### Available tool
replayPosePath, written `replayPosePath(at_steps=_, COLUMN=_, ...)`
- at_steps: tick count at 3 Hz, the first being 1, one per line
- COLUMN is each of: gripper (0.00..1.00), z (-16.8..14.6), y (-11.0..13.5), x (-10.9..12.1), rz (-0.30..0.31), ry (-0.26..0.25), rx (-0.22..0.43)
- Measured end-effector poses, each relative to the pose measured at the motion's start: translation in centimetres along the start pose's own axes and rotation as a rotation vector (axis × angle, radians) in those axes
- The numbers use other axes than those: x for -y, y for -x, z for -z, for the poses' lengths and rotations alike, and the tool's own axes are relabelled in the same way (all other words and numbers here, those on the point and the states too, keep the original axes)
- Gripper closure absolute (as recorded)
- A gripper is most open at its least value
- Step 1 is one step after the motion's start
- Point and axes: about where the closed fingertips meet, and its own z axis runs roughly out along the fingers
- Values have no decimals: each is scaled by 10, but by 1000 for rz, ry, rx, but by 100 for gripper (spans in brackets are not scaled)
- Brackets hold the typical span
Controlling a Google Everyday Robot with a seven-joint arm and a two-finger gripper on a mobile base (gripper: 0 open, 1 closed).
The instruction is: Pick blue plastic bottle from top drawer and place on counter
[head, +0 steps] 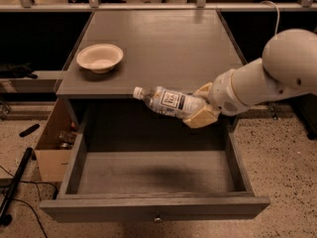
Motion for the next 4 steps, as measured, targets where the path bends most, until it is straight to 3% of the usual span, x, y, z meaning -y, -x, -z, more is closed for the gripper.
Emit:
replayPosePath(at_steps=1, gripper=100, z=-3, y=24, x=50, rz=9, ry=15, rx=27)
replayPosePath(at_steps=2, gripper=100, z=-15, y=47, x=99, rz=23, ry=24, rx=13)
replayPosePath(at_steps=3, gripper=100, z=7, y=78, x=121, rz=55, ry=-32, rx=62)
replayPosePath(at_steps=4, gripper=100, z=7, y=78, x=121, rz=55, ry=-31, rx=62)
